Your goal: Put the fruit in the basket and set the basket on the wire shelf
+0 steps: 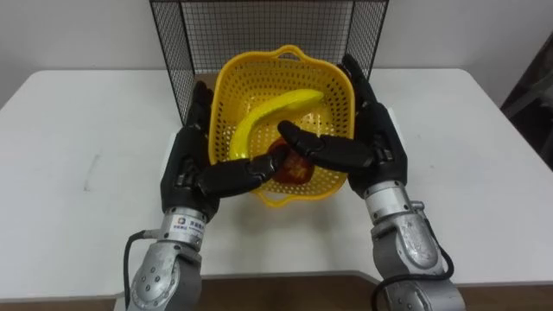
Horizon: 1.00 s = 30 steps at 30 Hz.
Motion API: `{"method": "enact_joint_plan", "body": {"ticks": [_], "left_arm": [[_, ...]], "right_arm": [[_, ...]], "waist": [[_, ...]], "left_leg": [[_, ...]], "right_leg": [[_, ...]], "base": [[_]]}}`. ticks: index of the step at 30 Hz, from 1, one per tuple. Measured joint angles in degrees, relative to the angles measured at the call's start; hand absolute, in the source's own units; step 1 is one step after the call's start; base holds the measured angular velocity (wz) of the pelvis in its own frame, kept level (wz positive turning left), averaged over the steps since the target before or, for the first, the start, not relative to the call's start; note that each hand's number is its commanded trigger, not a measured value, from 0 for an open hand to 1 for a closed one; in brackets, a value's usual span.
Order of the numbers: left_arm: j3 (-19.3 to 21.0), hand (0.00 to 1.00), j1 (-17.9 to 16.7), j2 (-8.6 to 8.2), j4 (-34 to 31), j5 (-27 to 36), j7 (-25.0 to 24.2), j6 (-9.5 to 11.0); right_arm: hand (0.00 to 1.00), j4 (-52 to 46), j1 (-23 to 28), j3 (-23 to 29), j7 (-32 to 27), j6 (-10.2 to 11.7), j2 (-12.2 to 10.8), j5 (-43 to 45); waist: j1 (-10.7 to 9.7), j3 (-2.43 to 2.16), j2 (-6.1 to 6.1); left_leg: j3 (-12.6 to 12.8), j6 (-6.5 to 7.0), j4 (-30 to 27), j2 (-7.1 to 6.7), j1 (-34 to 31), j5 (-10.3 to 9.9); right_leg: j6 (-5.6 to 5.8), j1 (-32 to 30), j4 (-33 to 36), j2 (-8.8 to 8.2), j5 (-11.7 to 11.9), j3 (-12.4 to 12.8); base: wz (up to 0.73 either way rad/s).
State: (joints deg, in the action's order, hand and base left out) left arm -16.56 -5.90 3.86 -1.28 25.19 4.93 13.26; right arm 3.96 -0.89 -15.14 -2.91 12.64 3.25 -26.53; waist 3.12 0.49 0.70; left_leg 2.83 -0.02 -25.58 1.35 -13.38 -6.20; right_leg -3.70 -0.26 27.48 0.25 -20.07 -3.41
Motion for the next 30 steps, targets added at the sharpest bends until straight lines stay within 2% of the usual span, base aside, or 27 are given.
{"method": "enact_joint_plan", "body": {"ticks": [2, 5, 6, 11, 13, 15, 16, 17, 18, 19, 20, 21, 22, 23, 24, 25, 26, 27, 28, 29, 30], "left_arm": [[0.06, 0.0, 0.68, -0.08, 0.02, -0.07, -0.04, 0.01], [0.08, 0.0, 0.7, -0.07, 0.11, 0.15, -0.05, 0.02], [0.04, 0.0, 0.69, -0.01, 0.11, 0.62, -0.05, 0.02], [0.03, 0.0, 0.69, -0.03, 0.11, 0.49, -0.11, 0.02], [-0.14, 0.0, 0.68, 0.02, 0.05, 0.51, -0.23, 0.02], [-0.1, 0.0, 0.6, 0.17, 0.03, 0.53, -0.43, 0.02], [-0.1, 0.0, 0.61, 0.21, 0.03, 0.61, -0.51, 0.02], [0.0, 0.0, 0.62, 0.31, 0.01, 0.6, -0.68, 0.01], [-0.02, 0.0, 0.6, 0.38, -0.07, 0.61, -0.78, 0.01], [-0.01, 0.0, 0.58, 0.43, -0.12, 0.6, -0.8, 0.01], [-0.12, 0.0, 0.58, 0.27, -0.13, 0.39, -0.8, 0.01], [-0.44, 0.0, 0.62, 0.14, -0.16, 0.34, -0.81, 0.01], [-0.23, 0.0, 0.67, 0.1, -0.16, 0.33, -0.81, 0.0], [-0.14, 0.0, 0.8, 0.14, -0.18, 0.34, -0.89, 0.0], [0.13, 0.0, 1.39, 0.12, -0.18, 0.51, -0.87, 0.01], [0.29, 0.0, 1.66, 0.12, -0.18, 0.65, -0.86, 0.01], [0.6, 0.0, 1.88, 0.14, -0.17, 0.88, -0.8, 0.01], [0.63, 0.0, 1.88, 0.07, -0.12, 0.95, -0.62, -0.03], [0.56, 0.0, 1.85, -0.07, 0.05, 0.98, -0.55, -0.09], [0.38, 0.0, 1.85, -0.22, 0.08, 0.97, -0.41, -0.24], [0.59, 0.0, 2.03, -0.19, 0.07, 1.01, -0.41, -0.25]], "right_arm": [[0.0, 0.0, -0.47, 0.08, 0.04, 0.55, 0.27, 0.0], [0.0, -0.04, -0.63, 0.03, 0.06, 0.67, 0.2, 0.0], [0.0, -0.05, -0.62, 0.01, 0.05, 0.64, 0.21, -0.19], [0.0, -0.16, -0.64, 0.07, 0.06, 0.64, 0.25, -0.21], [0.0, -0.16, -0.63, 0.12, -0.05, 0.65, 0.51, -0.27], [0.0, -0.36, -0.62, 0.07, -0.25, 0.65, 0.71, 0.11], [0.0, -0.53, -0.63, 0.03, -0.27, 0.65, 0.76, 0.11], [0.0, -0.99, -0.62, 0.03, -0.27, 0.65, 1.03, 0.04], [0.0, -1.13, -0.69, 0.07, -0.37, 0.65, 1.41, 0.04], [0.0, -1.1, -0.68, -0.01, -0.68, 0.65, 1.53, 0.06], [0.0, -1.11, -0.68, -0.04, -1.02, 0.65, 1.6, 0.16], [0.0, -1.1, -0.67, -0.03, -1.37, 0.65, 1.56, 0.35], [0.0, -1.08, -0.67, 0.42, -1.43, 0.65, 1.56, 0.64], [0.0, -0.98, -0.69, 0.66, -1.36, 0.65, 1.64, 1.23], [0.0, -0.98, -0.78, 0.6, -1.22, 0.65, 1.27, 1.28], [0.0, -0.99, -0.77, 0.57, -1.2, 0.66, 1.05, 1.34], [0.0, -0.99, -0.82, 0.56, -1.23, 0.67, 0.83, 1.67], [0.0, -0.97, -0.84, 0.53, -1.27, 0.66, 1.02, 1.99], [0.0, -0.85, -0.81, 0.38, -1.33, 0.61, 1.03, 1.98], [0.0, -0.55, -1.12, 0.14, -1.45, 0.52, 1.05, 1.93], [0.0, -0.16, -1.93, 0.16, -1.49, 0.46, 1.04, 1.91]], "waist": [[-0.78, 0.43, 1.54], [-0.89, 0.52, 1.73], [-0.94, 0.54, 1.73], [-1.06, 0.61, 1.85], [-1.28, 0.72, 1.83], [-0.98, 0.72, 1.93], [-1.01, 0.71, 2.1], [-1.01, 0.7, 2.28], [-0.89, 0.69, 2.14], [-0.75, 0.69, 2.15], [-0.53, 0.7, 2.29], [-0.45, 0.57, 1.96], [-0.4, 0.57, 1.72], [-0.46, 0.5, 0.99], [-0.24, 0.7, 0.61], [-0.22, 0.7, 0.57], [-0.23, 0.71, 0.59], [-0.24, 0.73, 0.64], [-0.4, 0.82, 0.26], [-0.71, 0.58, -0.17], [-1.09, 0.6, -0.29]], "left_leg": [[0.1, 0.71, 2.03, -1.17, 1.1, 0.91], [0.13, 1.2, 2.03, -1.33, 1.06, 0.58], [0.11, 1.34, 2.04, -1.78, 1.12, 0.32], [0.14, 1.88, 1.8, -2.79, 1.11, -0.94], [0.22, 2.24, 0.73, -3.56, 1.05, -1.92], [0.5, 2.79, -2.22, -4.75, 0.88, -4.65], [0.57, 3.06, -2.49, -5.12, 0.88, -5.21], [0.76, 3.68, -3.35, -5.6, 0.88, -6.65], [1.01, 4.26, -4.08, -6.27, 1.03, -7.36], [1.57, 4.6, -4.21, -6.68, 1.3, -7.57], [1.94, 5.33, -3.97, -7.31, 2.51, -8.03], [1.61, 5.88, -3.77, -7.57, 3.57, -8.46], [1.34, 6.04, -3.47, -7.49, 4.19, -8.68], [0.42, 6.07, -2.76, -6.9, 5.19, -8.82], [0.15, 6.03, -1.83, -6.16, 6.0, -8.75], [0.09, 6.06, -1.61, -5.89, 6.22, -8.66], [-0.21, 6.09, -1.6, -5.86, 6.49, -8.65], [-0.45, 6.1, -1.67, -6.11, 6.87, -8.92], [-1.08, 6.06, -1.64, -6.17, 7.21, -9.02], [-1.43, 5.78, -0.41, -6.01, 7.8, -8.94], [-1.68, 5.59, 0.98, -5.84, 8.22, -8.46]], "right_leg": [[0.37, 0.6, -1.43, -0.94, 0.02, -0.49], [0.68, 1.92, -4.48, -0.98, 0.8, -0.47], [0.83, 2.54, -5.32, -1.17, 0.88, -0.63], [1.62, 2.88, -5.5, -2.41, -0.06, -0.74], [1.98, 3.21, -4.67, -3.22, -1.1, -1.48], [2.6, 3.56, -2.24, -4.33, -3.47, -1.45], [2.87, 3.4, -1.21, -4.75, -4.04, -1.45], [3.85, 2.65, 2.37, -5.9, -5.15, -2.01], [4.49, 0.37, 8.89, -7.46, -5.11, -3.2], [5.16, -0.99, 12.57, -8.39, -4.68, -3.38], [6.12, -3.17, 18.41, -9.58, -3.06, -3.08], [6.79, -5.18, 22.63, -10.0, -0.43, -2.98], [6.61, -5.93, 24.34, -9.97, 1.11, -2.88], [6.89, -6.78, 23.98, -9.33, 0.57, -2.96], [6.62, -7.8, 20.35, -8.48, -1.33, -3.42], [6.48, -8.31, 17.69, -8.17, -1.59, -3.87], [6.13, -8.81, 10.65, -7.75, -1.39, -4.36], [5.35, -8.85, 4.61, -7.0, 2.72, -4.3], [4.91, -8.62, 4.13, -6.85, 4.32, -4.13], [4.68, -7.57, 2.36, -6.56, 5.1, -4.79], [4.6, -6.82, 0.89, -6.02, 5.67, -5.14]], "base": [[0.18], [0.03], [0.06], [0.04], [0.12], [0.08], [0.07], [0.04], [0.0], [0.0], [0.0], [0.0], [0.0], [-0.04], [0.0], [0.1], [0.18], [0.26], [0.18], [0.15], [0.08]]}}
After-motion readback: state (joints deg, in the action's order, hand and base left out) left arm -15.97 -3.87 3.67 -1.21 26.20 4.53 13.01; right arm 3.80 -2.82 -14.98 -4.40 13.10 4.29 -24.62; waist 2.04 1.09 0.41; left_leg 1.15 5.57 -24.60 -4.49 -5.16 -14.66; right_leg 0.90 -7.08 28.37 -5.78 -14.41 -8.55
